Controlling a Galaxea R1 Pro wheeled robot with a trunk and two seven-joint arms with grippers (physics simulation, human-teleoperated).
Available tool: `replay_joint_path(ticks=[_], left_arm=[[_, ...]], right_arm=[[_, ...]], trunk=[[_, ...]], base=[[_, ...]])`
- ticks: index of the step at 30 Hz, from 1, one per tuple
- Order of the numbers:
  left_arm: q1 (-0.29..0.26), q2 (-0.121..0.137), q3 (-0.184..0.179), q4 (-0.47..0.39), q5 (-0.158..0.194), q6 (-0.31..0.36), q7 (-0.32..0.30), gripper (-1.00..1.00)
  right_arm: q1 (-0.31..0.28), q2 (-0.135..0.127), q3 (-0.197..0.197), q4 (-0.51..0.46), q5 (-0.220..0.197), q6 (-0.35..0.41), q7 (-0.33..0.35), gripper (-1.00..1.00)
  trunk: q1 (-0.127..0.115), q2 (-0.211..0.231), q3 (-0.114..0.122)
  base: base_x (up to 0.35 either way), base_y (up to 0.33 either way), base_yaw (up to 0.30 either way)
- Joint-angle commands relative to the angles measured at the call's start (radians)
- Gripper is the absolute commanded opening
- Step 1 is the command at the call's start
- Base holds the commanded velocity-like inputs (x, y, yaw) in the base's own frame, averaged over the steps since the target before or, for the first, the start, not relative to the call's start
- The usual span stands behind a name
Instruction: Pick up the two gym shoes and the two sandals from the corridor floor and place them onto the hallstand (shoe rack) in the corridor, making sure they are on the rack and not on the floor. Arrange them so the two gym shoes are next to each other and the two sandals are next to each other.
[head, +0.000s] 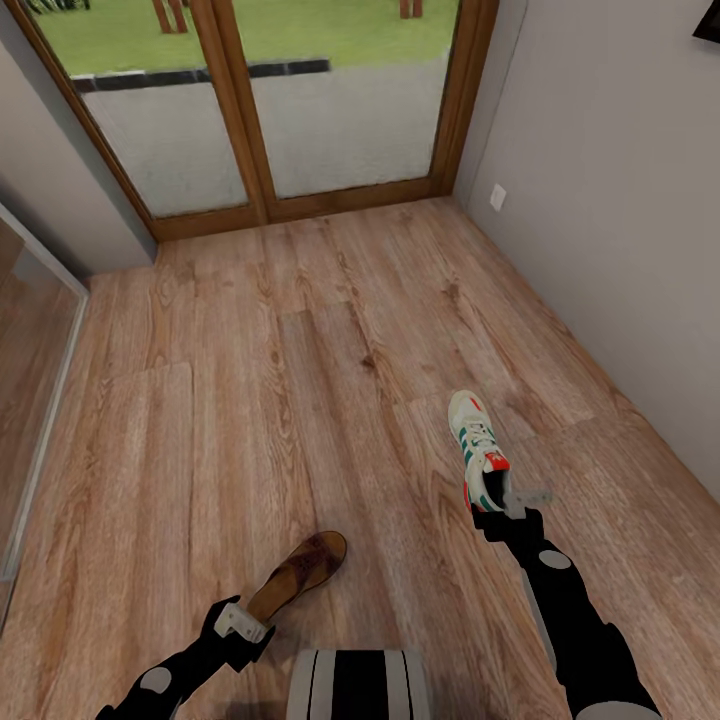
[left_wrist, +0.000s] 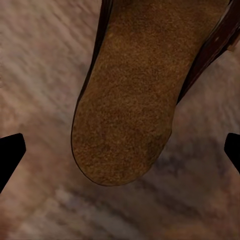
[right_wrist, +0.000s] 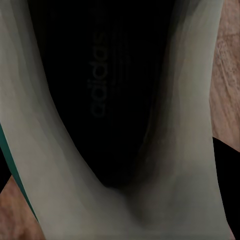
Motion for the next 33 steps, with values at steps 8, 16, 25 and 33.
replay_joint_path(ticks=[8,16,25,33], left_arm=[[-0.001,0.001,-0.020,-0.005,-0.023,-0.003,-0.002,1.00],[0.000,0.001,-0.050,-0.029,-0.061,0.000,0.003,1.00],[0.002,0.002,-0.049,-0.036,-0.062,0.000,0.004,1.00],[-0.001,0.003,-0.046,-0.052,-0.059,0.001,0.004,1.00]], right_arm=[[0.000,0.001,-0.003,-0.002,0.010,0.005,0.009,-1.00],[0.000,0.001,-0.003,-0.002,0.011,0.004,0.009,-1.00],[0.000,0.000,-0.003,0.001,0.013,0.005,0.009,-1.00],[0.000,0.005,-0.006,0.000,0.015,0.005,0.009,-1.00]], trunk=[[0.002,-0.001,-0.020],[0.002,-0.001,-0.020],[0.002,-0.001,-0.020],[0.002,-0.001,-0.020]], base=[[0.000,0.000,0.000],[0.000,0.000,0.000],[0.000,0.000,0.000],[0.015,0.000,0.000]])
